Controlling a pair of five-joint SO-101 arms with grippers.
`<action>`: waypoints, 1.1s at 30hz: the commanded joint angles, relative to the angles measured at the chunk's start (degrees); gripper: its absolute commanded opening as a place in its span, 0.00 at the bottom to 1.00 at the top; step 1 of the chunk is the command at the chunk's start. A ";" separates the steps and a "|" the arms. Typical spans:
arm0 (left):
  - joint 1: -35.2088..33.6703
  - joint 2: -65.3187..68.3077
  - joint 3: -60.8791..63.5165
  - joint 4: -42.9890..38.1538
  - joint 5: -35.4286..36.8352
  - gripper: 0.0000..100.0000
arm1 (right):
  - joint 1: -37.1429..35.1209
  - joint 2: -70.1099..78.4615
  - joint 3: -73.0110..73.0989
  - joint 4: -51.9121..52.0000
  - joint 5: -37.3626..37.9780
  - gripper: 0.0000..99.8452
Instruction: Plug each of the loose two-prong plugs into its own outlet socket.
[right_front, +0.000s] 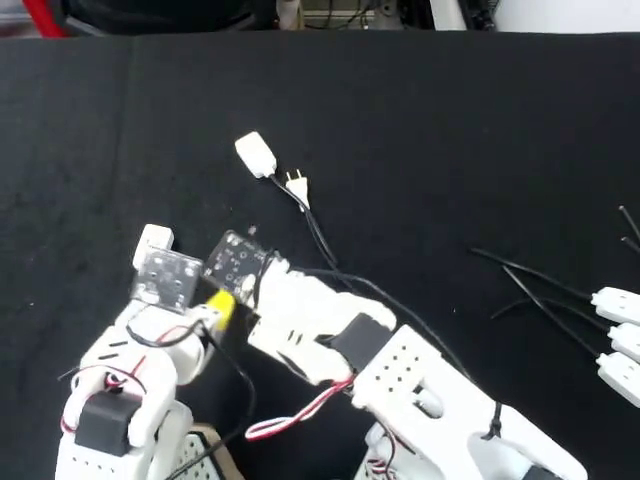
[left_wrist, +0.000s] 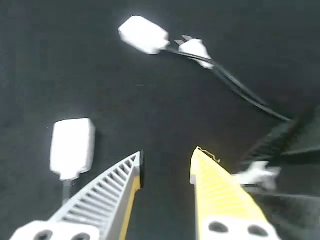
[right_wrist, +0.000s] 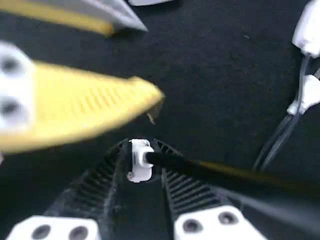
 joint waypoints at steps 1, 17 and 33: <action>-7.96 -0.09 -2.07 0.44 -0.53 0.18 | 3.69 -1.10 -2.95 -1.14 0.09 0.01; -2.68 -0.09 4.44 1.14 -3.08 0.13 | 12.13 -8.84 -20.97 8.53 -10.11 0.01; 8.04 -0.09 5.76 -13.01 12.48 0.09 | -0.97 -23.34 7.96 -18.20 -19.69 0.01</action>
